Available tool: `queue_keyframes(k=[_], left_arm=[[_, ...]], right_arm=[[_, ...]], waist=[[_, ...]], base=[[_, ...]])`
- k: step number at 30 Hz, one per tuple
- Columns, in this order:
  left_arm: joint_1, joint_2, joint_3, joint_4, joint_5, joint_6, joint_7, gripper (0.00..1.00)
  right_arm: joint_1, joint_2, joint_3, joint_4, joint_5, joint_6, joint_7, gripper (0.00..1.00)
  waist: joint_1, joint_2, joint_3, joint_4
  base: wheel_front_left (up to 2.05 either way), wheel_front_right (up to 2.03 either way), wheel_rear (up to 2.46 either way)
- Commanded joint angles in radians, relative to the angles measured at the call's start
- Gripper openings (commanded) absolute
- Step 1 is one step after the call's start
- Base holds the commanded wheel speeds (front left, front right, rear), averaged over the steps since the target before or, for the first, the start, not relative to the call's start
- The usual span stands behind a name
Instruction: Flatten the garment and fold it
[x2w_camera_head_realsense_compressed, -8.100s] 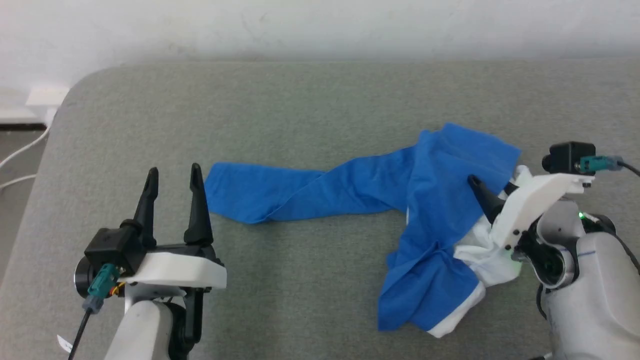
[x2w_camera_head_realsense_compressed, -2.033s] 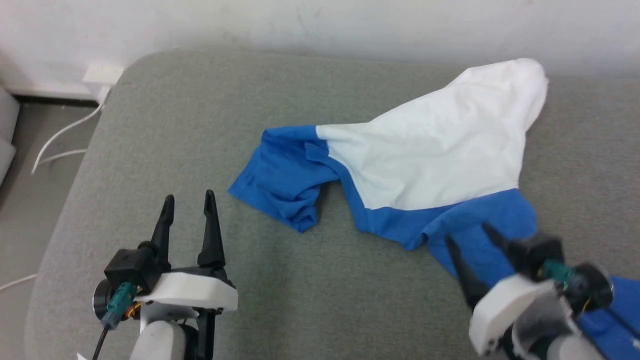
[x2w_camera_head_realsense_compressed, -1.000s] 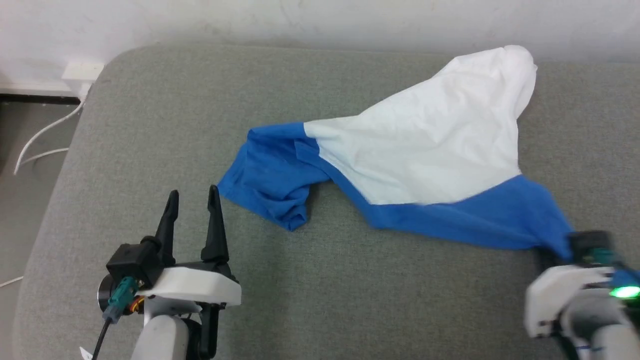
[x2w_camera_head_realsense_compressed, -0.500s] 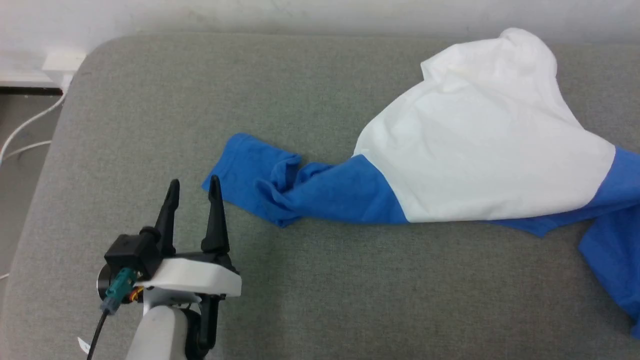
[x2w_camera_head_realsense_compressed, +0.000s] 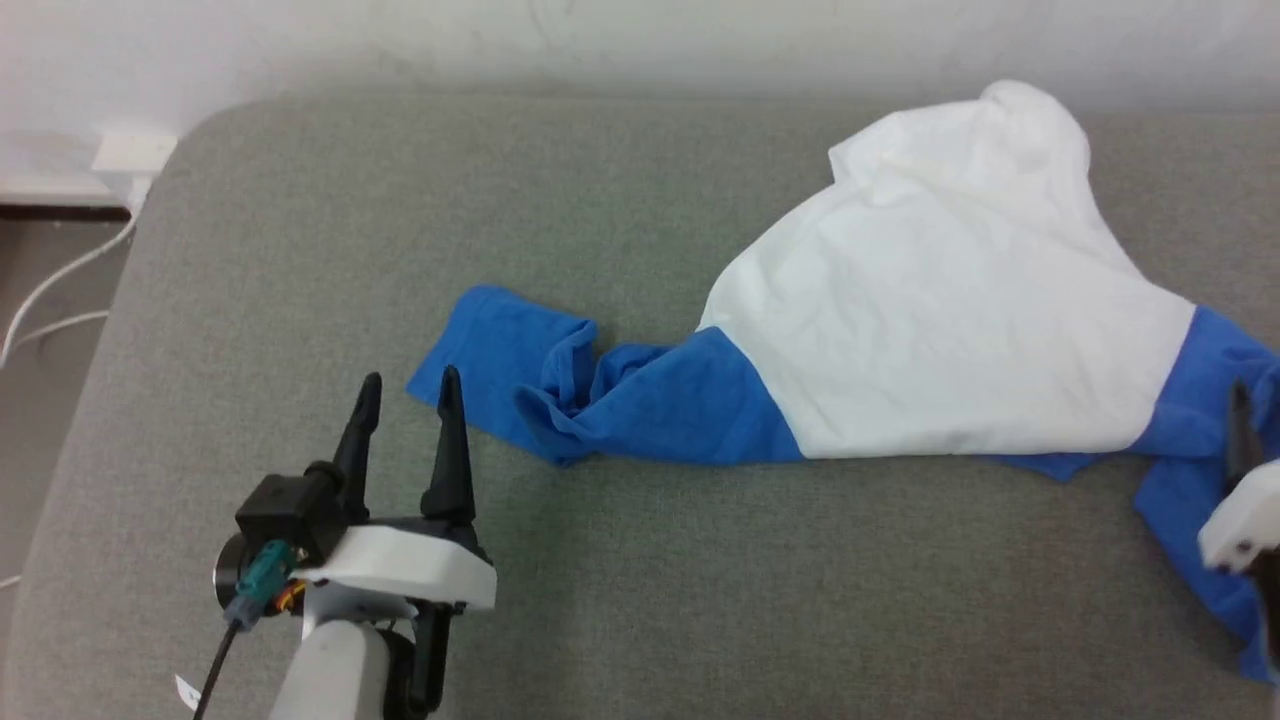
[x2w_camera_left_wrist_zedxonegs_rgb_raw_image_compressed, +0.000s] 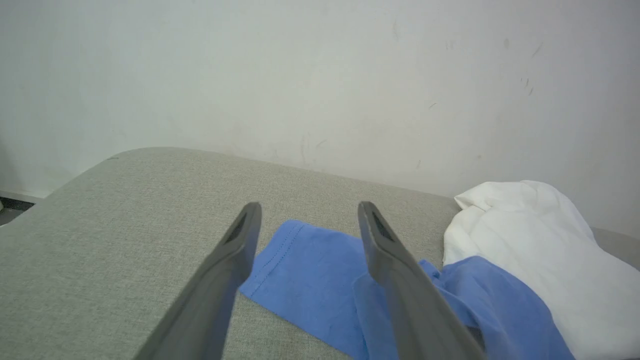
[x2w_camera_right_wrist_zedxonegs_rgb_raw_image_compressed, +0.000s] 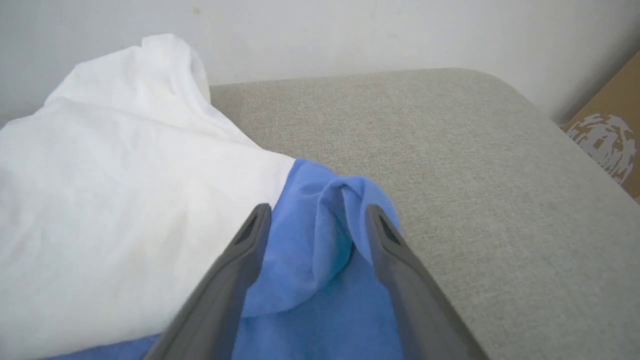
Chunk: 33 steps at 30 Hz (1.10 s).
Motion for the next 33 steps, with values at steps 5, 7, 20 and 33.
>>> queue_keyframes(k=[5,7,20,33], left_arm=[[0.04,-0.001,-0.027,0.022,0.003,-0.017,-0.005,1.0],[0.046,-0.001,-0.042,0.037,0.0,-0.018,-0.005,1.0],[-0.05,0.011,-0.033,0.206,0.0,0.124,0.213,1.0],[-0.17,0.02,-0.056,0.371,-0.089,0.091,0.61,0.41]], right_arm=[[0.18,0.067,0.089,-0.193,0.06,-0.002,-0.049,1.0],[0.237,0.078,0.139,-0.246,0.082,-0.002,-0.062,1.0],[0.319,0.084,0.369,-0.303,0.17,-0.002,-0.1,1.0],[0.241,0.084,0.453,-0.267,0.195,-0.002,-0.132,1.0]], waist=[[0.0,0.0,-0.092,-0.029],[0.0,0.0,-0.104,-0.039],[0.0,0.0,-0.074,-0.105],[0.0,0.0,0.023,-0.157]], base=[[0.0,0.0,0.0],[0.0,0.0,0.0],[0.0,0.0,0.0],[0.0,0.0,0.0]])
